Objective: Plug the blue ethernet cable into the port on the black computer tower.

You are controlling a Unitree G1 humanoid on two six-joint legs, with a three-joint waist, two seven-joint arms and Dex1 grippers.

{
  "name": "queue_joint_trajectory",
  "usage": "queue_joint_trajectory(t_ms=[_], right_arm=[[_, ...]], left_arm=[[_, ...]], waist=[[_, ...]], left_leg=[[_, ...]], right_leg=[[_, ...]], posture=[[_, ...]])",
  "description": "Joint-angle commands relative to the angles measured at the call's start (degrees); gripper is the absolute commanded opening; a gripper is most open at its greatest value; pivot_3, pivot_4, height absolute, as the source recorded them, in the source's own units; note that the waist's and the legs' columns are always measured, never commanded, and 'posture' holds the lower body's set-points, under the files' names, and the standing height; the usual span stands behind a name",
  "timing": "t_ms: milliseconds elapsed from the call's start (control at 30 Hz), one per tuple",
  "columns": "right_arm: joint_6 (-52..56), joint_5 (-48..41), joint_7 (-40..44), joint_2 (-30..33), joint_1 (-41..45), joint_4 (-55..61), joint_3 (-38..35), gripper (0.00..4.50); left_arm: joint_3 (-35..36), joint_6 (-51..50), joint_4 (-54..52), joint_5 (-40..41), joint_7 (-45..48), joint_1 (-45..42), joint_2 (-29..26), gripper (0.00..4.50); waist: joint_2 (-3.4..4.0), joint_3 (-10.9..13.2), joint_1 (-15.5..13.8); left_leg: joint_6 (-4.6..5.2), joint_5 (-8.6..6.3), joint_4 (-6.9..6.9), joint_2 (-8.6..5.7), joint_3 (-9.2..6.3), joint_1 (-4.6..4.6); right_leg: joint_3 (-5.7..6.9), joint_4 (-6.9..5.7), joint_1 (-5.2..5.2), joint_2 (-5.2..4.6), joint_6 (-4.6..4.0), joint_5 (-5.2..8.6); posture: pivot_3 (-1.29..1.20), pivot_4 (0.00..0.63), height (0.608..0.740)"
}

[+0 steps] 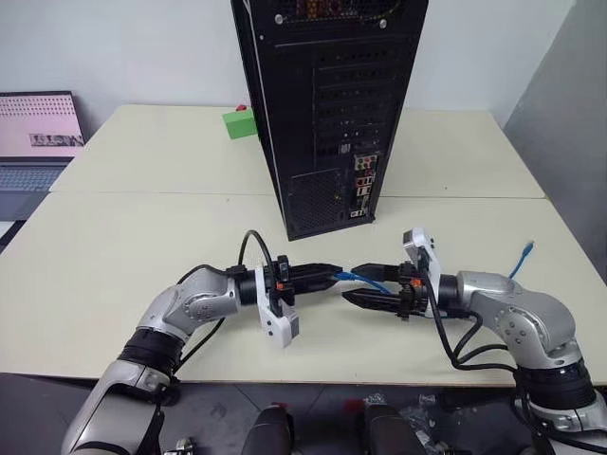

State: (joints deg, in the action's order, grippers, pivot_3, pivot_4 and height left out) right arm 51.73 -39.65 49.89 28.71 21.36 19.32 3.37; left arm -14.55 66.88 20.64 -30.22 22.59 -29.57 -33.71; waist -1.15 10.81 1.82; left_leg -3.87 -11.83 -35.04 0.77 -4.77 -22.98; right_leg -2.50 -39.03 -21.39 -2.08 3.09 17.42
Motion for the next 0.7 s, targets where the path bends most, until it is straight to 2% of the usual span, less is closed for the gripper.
queue_joint_trajectory(t_ms=[33, 133, 167, 267, 600, 700], right_arm=[[0.4, -2.5, 0.0, -0.5, 1.6, 0.0, -1.4, 3.56], [0.5, -2.8, -0.1, -0.5, 1.9, -0.5, -1.3, 3.13], [0.4, -2.8, -0.2, -0.5, 2.0, -0.5, -1.2, 2.81], [0.3, -3.1, -0.5, -0.7, 2.0, -0.7, -1.0, 2.29], [0.8, -4.4, -1.3, -1.1, 2.4, -0.8, -1.5, 0.11], [1.2, -4.7, -1.2, -1.1, 2.5, -0.9, -1.6, 0.01]], left_arm=[[0.7, 0.9, -1.2, -0.6, -2.5, -0.7, -0.6, 0.3], [0.9, 0.6, -1.9, -0.9, -3.4, -0.6, -0.4, 0.3], [0.8, 0.5, -2.1, -1.0, -3.6, -0.5, -0.5, 0.3], [0.5, 0.3, -2.6, -1.2, -4.1, -0.2, -0.6, 0.3], [-0.3, 0.0, -3.7, -0.8, -4.2, 0.4, -0.9, 0.3], [-0.6, 0.1, -3.7, -0.7, -4.0, 0.4, -1.1, 0.3]], waist=[[0.0, 0.0, 0.0], [0.0, 0.0, 0.0], [0.0, 0.0, 0.0], [0.0, 0.0, 0.0], [0.01, 0.0, 0.0], [0.01, 0.0, 0.0]], left_leg=[[0.0, 0.0, 0.0, 0.0, 0.0, 0.0], [0.0, 0.0, 0.0, 0.0, 0.0, 0.0], [0.0, 0.0, 0.0, 0.0, -0.01, 0.0], [0.0, 0.0, 0.0, 0.0, 0.0, 0.0], [0.0, 0.0, 0.0, 0.0, -0.01, 0.0], [0.0, 0.0, 0.0, 0.0, 0.0, 0.0]], right_leg=[[0.0, 0.0, 0.0, 0.0, 0.0, 0.0], [0.01, 0.0, 0.0, 0.0, 0.0, 0.0], [0.01, 0.0, 0.0, 0.0, 0.0, 0.0], [0.01, -0.01, 0.0, 0.0, 0.0, 0.0], [0.01, -0.01, 0.0, 0.0, 0.0, 0.0], [0.01, -0.01, 0.0, 0.0, 0.0, 0.0]], posture=[[0.0, 0.15, 0.74], [0.0, 0.15, 0.74], [0.0, 0.15, 0.74], [0.0, 0.15, 0.74], [0.0, 0.15, 0.74], [0.0, 0.15, 0.74]])
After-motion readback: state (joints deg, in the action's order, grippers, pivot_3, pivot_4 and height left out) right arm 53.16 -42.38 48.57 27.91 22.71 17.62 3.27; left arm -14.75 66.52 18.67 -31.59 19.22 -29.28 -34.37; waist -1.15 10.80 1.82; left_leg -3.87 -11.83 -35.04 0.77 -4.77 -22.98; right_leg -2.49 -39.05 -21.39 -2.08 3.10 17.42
